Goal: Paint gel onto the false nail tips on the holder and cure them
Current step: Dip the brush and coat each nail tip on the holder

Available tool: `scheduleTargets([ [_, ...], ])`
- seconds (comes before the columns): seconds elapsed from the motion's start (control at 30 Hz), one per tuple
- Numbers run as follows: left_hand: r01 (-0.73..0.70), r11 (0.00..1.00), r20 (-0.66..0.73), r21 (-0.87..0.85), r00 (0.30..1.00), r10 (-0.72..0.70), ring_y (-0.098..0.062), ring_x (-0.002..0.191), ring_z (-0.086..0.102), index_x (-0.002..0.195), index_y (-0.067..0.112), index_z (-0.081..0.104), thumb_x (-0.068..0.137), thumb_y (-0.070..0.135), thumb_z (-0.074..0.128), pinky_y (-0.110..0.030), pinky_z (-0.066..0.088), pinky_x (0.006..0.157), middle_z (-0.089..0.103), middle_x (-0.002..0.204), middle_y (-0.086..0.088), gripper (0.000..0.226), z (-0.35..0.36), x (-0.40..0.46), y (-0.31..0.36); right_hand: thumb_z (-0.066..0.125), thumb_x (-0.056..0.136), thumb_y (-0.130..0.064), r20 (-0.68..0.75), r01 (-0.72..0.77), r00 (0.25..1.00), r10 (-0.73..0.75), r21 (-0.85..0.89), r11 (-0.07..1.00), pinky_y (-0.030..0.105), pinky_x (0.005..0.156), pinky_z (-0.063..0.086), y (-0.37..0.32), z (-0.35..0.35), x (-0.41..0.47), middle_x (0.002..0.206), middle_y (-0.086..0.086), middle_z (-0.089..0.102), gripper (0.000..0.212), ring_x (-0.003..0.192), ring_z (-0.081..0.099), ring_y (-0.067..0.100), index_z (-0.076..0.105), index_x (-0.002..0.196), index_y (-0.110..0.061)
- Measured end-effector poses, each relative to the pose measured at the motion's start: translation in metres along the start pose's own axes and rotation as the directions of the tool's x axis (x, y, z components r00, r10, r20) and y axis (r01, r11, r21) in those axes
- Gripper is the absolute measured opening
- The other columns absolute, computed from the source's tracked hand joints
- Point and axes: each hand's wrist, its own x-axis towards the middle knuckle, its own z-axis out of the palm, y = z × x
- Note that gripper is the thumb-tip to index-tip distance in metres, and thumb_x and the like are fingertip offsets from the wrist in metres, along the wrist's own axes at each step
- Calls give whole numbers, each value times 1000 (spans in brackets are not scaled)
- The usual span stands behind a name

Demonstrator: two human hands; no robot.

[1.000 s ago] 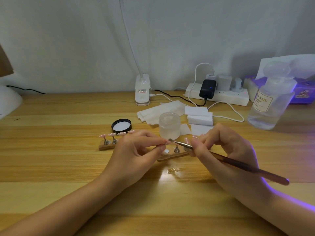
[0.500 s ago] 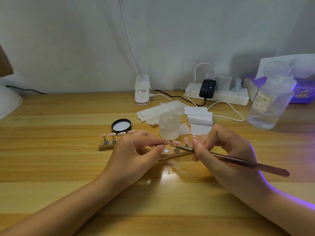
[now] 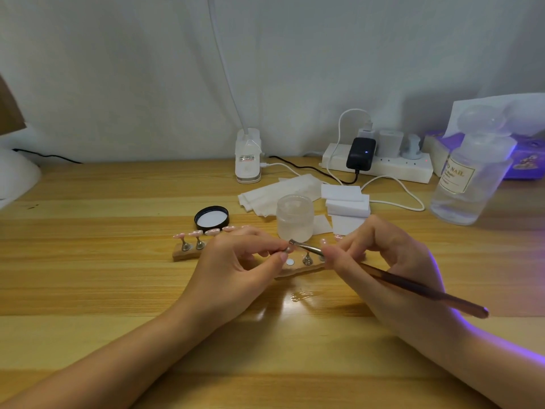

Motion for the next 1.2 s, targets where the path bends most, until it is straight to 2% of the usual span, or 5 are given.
scheduleTargets([
  [0.13, -19, 1000, 1, 8, 1000, 19, -5, 77, 60, 86, 29, 72, 78, 2, 69, -15, 45, 58, 69, 79, 12, 28, 0, 0, 1, 59, 79, -31, -26, -2, 1000, 1, -20, 1000, 33, 65, 49, 2, -2, -1, 59, 4, 58, 26, 59, 58, 17, 49, 63, -12],
  [0.3, -34, 999, 13, 9, 999, 34, -7, 77, 60, 88, 23, 73, 78, 2, 69, -18, 45, 58, 69, 80, 6, 23, 0, 0, 0, 67, 78, -34, -2, -3, 1000, 3, 9, 1000, 20, 69, 50, -1, 0, 1, 66, -1, 65, 29, 67, 64, 8, 51, 65, -14],
  [0.43, -57, 998, 10, 31, 998, 57, 0, 80, 60, 85, 27, 72, 77, 2, 69, -10, 42, 60, 69, 80, 8, 26, 1, 2, 2, 59, 78, -31, -33, -8, 999, 8, 2, 1000, 35, 64, 50, -2, -3, -1, 58, 4, 59, 29, 59, 59, 17, 50, 63, -9],
  [0.93, -109, 993, -27, -36, 994, 108, 3, 78, 63, 83, 27, 72, 72, 17, 65, -6, 43, 69, 70, 83, 17, 16, 1, 3, -4, 66, 78, -31, 28, -35, 999, 33, 96, 995, 23, 71, 53, -3, -2, 0, 63, -4, 66, 22, 64, 65, 10, 50, 64, -23],
  [1.2, -108, 992, -53, -59, 993, 104, -2, 77, 64, 82, 25, 72, 69, 17, 66, -12, 46, 69, 70, 80, 8, 16, 1, 3, -3, 62, 77, -33, -21, -37, 999, 38, 82, 996, 29, 66, 52, -3, -1, 0, 63, -4, 66, 22, 63, 64, 10, 51, 64, -20],
])
